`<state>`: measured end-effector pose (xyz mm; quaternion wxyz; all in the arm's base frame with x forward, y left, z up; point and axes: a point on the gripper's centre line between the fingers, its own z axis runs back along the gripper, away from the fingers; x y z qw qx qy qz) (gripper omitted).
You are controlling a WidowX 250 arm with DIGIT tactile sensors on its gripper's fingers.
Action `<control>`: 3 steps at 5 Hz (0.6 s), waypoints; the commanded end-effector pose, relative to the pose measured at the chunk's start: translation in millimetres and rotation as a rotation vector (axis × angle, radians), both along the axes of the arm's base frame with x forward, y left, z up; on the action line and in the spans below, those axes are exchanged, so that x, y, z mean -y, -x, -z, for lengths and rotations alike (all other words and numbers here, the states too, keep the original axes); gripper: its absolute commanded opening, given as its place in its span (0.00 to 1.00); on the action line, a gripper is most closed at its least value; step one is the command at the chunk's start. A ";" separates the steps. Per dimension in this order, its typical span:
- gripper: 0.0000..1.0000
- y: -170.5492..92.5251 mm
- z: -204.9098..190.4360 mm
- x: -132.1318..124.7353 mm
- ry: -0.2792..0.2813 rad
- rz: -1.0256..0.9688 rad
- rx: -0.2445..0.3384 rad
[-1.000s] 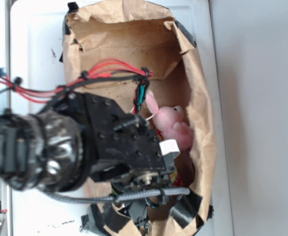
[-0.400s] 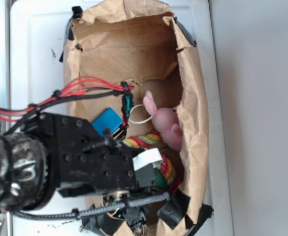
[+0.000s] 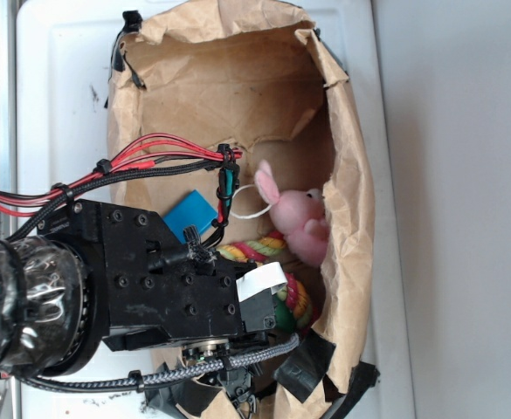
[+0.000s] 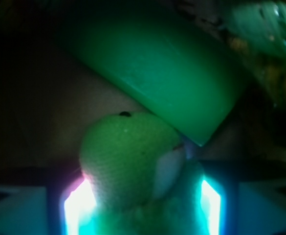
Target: Grab the green animal.
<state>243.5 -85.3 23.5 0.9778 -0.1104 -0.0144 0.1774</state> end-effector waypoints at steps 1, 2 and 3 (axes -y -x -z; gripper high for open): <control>0.00 2.2 -8.4 1.4 -0.022 -0.005 0.033; 0.00 -4.3 -29.5 -14.6 -0.026 -0.052 0.080; 0.00 -46.8 -49.1 -66.3 0.029 -0.104 0.071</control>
